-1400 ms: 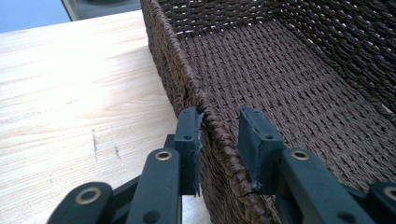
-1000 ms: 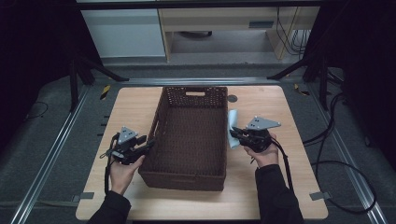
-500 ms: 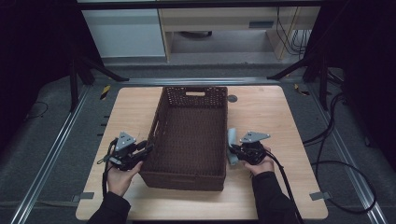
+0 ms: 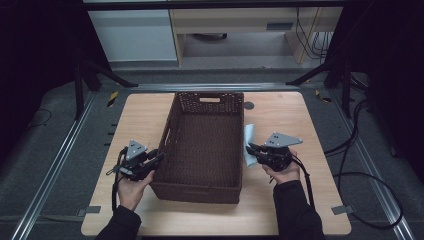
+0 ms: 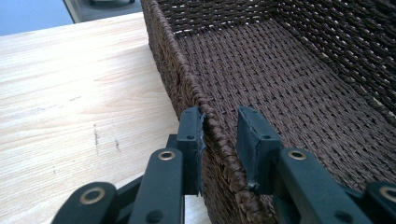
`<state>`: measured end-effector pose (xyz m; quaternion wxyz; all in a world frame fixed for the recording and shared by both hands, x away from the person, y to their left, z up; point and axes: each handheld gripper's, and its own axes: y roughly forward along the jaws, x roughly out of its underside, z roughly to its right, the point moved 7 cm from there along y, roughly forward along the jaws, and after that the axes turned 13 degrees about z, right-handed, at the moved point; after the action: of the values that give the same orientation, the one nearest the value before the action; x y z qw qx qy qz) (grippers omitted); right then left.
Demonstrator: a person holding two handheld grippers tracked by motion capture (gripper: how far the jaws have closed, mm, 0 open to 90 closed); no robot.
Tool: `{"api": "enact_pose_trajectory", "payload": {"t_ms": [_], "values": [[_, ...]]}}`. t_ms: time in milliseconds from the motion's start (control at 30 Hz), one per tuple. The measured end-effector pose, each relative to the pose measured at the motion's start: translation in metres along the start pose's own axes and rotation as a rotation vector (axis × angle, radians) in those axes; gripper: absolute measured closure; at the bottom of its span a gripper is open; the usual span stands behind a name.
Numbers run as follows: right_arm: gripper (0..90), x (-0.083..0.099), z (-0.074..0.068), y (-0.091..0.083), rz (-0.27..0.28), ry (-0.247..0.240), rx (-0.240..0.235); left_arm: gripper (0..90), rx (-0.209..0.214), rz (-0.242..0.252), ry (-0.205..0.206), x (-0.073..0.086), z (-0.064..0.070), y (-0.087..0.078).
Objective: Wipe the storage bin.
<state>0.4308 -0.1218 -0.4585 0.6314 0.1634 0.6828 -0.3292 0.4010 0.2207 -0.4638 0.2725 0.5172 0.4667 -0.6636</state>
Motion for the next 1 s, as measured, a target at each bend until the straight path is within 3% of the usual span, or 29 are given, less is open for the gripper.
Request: {"api": "enact_pose_trajectory", "payload": {"t_ms": [100,267,433,467,600,733,900,1000], "values": [[82.8,0.002,-0.002,-0.001,-0.019,-0.01,-0.003,70.5,-0.005,0.0,0.001,-0.001,0.0,0.003],[82.8,0.025,-0.004,0.003,-0.081,-0.002,-0.008,69.2,0.004,0.003,-0.001,-0.002,-0.001,0.004],[82.7,0.044,-0.005,0.005,-0.131,0.011,-0.008,56.5,0.011,-0.002,-0.006,-0.001,-0.005,0.003],[82.7,0.055,-0.005,0.007,-0.17,0.014,-0.005,55.4,0.027,-0.006,-0.016,0.001,-0.005,0.0],[82.6,0.066,-0.007,0.01,-0.193,0.05,-0.011,56.1,0.047,-0.017,-0.007,0.003,-0.004,-0.005],[82.7,0.052,-0.011,0.005,-0.138,0.053,-0.021,64.3,0.065,-0.023,-0.016,0.004,0.001,-0.004],[82.7,0.018,-0.017,-0.008,-0.021,0.032,-0.024,66.8,0.055,-0.023,-0.016,0.005,0.001,-0.003],[82.6,0.005,-0.021,-0.014,0.014,0.007,-0.027,67.6,0.046,-0.022,-0.009,0.004,0.001,-0.003]]}}
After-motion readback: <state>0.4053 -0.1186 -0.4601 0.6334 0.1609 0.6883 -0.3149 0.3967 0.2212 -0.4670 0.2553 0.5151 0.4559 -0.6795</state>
